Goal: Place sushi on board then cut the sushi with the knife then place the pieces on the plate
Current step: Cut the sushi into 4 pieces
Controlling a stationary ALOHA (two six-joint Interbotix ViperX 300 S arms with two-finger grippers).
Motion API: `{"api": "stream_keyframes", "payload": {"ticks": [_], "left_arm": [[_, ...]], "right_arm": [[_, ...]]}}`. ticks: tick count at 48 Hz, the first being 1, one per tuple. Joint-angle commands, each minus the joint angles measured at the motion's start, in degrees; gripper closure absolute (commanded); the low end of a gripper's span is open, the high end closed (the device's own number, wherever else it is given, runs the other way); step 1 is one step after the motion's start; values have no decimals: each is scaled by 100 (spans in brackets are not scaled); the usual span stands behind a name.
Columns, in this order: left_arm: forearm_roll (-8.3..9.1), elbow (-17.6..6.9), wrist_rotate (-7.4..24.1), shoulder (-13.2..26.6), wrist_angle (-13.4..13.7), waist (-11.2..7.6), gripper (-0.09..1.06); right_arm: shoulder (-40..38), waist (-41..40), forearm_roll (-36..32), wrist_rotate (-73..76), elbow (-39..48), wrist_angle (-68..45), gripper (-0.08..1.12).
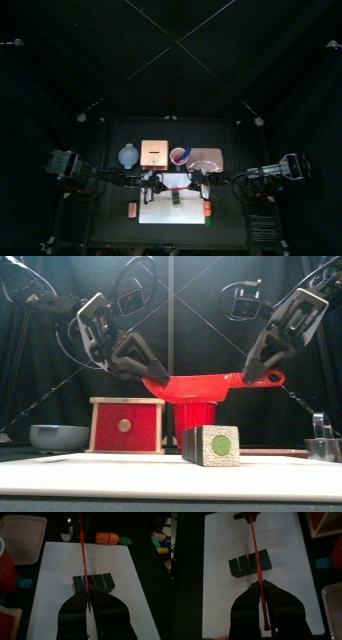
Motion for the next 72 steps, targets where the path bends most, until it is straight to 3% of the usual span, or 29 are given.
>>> {"api": "stream_keyframes", "payload": {"ticks": [1,17,72], "left_arm": [[-44,-211,9,62,70,-97,56],[-167,-387,9,325,404,-114,56],[-220,-404,26,589,431,-62,56]], "right_arm": [[114,-70,-9,9,-79,0,76],[413,-132,-62,0,-176,105,76],[791,-281,-53,9,-211,193,76]]}}
